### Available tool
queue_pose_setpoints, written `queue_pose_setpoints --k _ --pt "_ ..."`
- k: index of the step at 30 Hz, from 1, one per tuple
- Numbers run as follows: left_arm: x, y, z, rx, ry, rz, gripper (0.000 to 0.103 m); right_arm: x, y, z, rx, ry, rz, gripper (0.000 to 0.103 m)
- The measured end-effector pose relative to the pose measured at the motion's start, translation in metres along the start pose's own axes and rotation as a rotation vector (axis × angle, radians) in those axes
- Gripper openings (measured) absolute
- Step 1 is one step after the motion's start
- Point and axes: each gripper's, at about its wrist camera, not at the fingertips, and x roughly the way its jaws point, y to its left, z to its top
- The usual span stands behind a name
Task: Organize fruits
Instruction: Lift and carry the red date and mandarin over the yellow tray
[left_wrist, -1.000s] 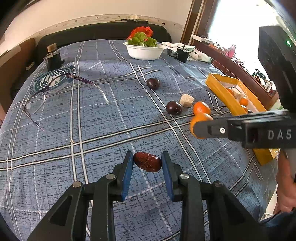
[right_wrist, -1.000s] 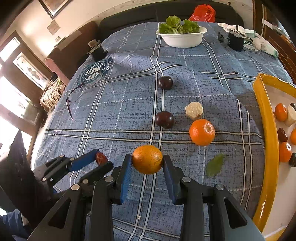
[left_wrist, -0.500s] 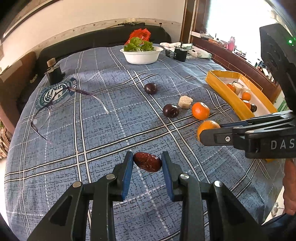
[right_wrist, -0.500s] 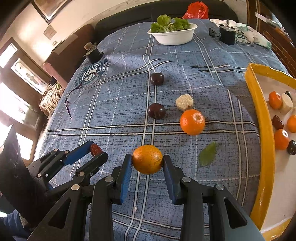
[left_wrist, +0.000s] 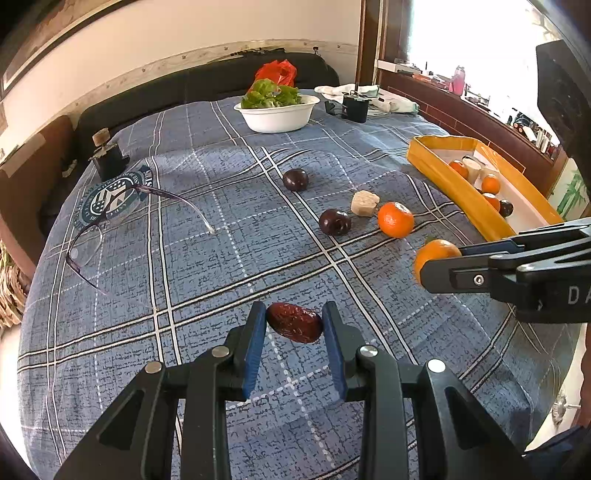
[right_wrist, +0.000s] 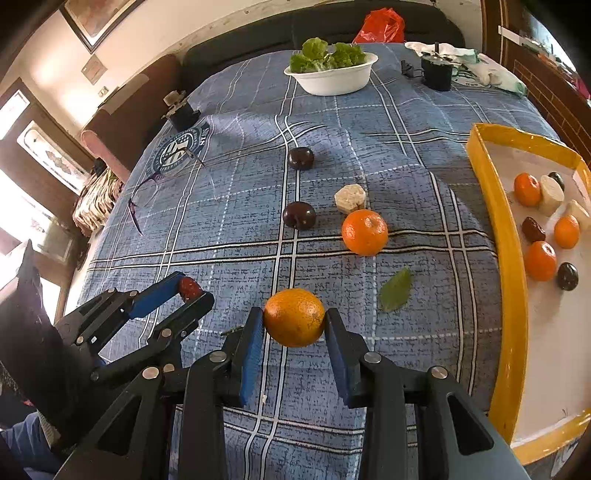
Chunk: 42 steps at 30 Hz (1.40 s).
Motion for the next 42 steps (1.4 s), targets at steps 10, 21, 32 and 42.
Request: queue_pose_setpoints --k 10,21,32,42 --pt "-0.002 -0.004 -0.001 0.010 -0.011 -0.011 0.030 -0.008 0.000 -0.008 0.013 0.001 -0.035 0.037" --pt "-0.009 -0.014 0.005 -0.004 -0.022 0.036 0.030 -0.015 -0.008 0.000 -0.015 -0.006 0.003 0.037" --pt "-0.010 -0.065 0.022 -0.006 -0.030 -0.002 0.030 -0.047 -0.067 -0.005 0.041 -0.044 0.006 0.037" --pt "0.001 -0.144 0.064 0.067 -0.052 -0.113 0.030 -0.091 -0.172 -0.018 0.248 -0.122 -0.070 0.037"
